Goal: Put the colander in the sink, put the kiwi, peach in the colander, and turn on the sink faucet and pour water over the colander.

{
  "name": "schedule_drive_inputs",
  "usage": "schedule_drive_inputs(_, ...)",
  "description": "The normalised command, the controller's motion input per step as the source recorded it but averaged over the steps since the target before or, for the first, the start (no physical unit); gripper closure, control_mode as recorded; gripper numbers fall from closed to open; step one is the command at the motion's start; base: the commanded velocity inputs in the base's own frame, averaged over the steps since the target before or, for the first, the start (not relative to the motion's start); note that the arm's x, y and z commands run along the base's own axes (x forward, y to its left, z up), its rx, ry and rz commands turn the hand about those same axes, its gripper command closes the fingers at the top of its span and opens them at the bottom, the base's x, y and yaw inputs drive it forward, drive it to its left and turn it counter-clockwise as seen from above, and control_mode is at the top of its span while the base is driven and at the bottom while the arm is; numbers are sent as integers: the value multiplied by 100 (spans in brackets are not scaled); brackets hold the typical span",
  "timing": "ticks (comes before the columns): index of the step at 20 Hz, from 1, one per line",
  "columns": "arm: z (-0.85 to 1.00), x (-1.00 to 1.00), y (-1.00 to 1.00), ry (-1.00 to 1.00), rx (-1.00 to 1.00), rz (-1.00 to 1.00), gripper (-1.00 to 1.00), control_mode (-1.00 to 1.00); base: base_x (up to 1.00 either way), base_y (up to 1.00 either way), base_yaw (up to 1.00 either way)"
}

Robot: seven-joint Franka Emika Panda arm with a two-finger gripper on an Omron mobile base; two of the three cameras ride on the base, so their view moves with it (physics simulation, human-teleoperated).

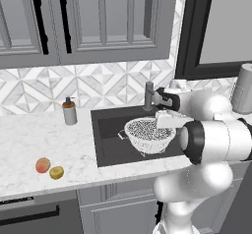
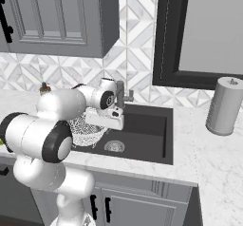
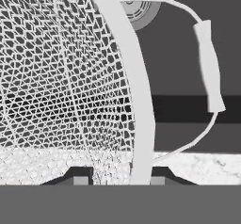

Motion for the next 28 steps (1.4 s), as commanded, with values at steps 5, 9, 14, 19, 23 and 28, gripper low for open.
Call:
schedule_drive_inputs(5,0,33,-92,0,8,0,100,-100,0,0,0)
schedule_drive_inputs(9,-11,7,-63,1,2,-2,100,-100,0,0,0)
schedule_drive_inputs(14,-36,12,-34,0,0,-1,100,-100,0,0,0)
schedule_drive_inputs(19,-40,23,-20,0,0,0,100,-100,0,0,0)
schedule_drive_inputs(23,-15,39,-4,-1,0,-1,100,-100,0,0,0)
schedule_drive_inputs(28,-4,60,1,-2,0,0,100,-100,0,0,0)
